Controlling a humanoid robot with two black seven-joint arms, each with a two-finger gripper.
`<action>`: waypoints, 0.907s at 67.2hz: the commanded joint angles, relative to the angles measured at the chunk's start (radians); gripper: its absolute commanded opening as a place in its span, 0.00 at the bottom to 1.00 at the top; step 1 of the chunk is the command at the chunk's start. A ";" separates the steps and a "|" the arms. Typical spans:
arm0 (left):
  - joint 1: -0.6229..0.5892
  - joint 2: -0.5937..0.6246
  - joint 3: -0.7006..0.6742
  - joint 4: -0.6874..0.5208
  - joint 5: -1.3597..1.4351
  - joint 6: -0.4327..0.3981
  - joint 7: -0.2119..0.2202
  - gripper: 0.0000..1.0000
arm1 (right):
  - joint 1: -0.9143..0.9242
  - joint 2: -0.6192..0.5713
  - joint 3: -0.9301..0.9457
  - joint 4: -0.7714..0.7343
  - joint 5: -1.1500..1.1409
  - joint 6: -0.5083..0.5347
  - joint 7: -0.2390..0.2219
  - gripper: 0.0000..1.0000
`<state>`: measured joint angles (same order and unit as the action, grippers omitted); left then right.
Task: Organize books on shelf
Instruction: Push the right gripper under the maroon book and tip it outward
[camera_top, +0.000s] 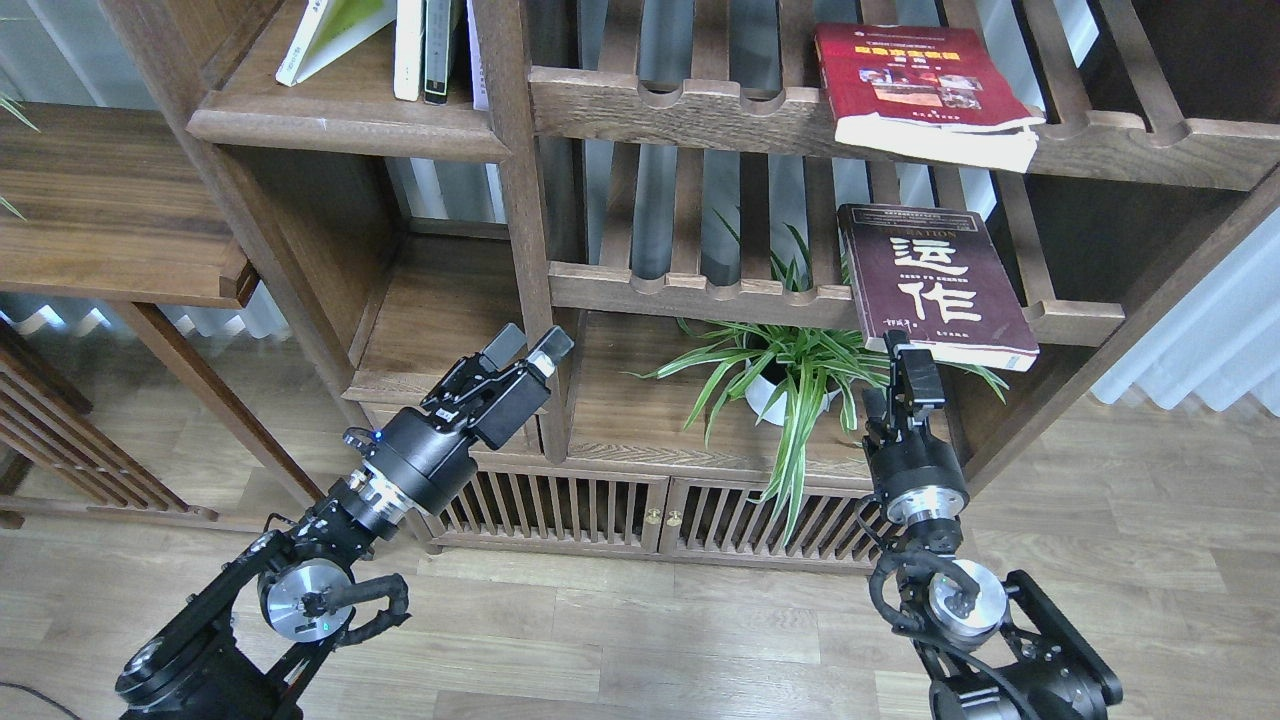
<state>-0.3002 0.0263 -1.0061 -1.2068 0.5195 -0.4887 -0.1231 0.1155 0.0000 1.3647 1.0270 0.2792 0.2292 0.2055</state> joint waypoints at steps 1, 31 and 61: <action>0.001 -0.014 0.001 0.001 0.000 0.000 0.016 0.99 | 0.047 0.000 0.030 -0.057 0.000 -0.025 0.000 0.98; 0.006 -0.012 0.003 -0.005 -0.001 0.000 0.037 0.99 | 0.085 0.000 0.094 -0.088 0.044 -0.096 -0.001 0.89; 0.009 -0.019 0.003 -0.008 -0.001 0.000 0.056 0.99 | 0.110 0.000 0.146 -0.090 0.072 -0.129 -0.001 0.51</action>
<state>-0.2944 0.0077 -1.0034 -1.2134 0.5184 -0.4887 -0.0676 0.2190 0.0001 1.5097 0.9378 0.3503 0.0974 0.2041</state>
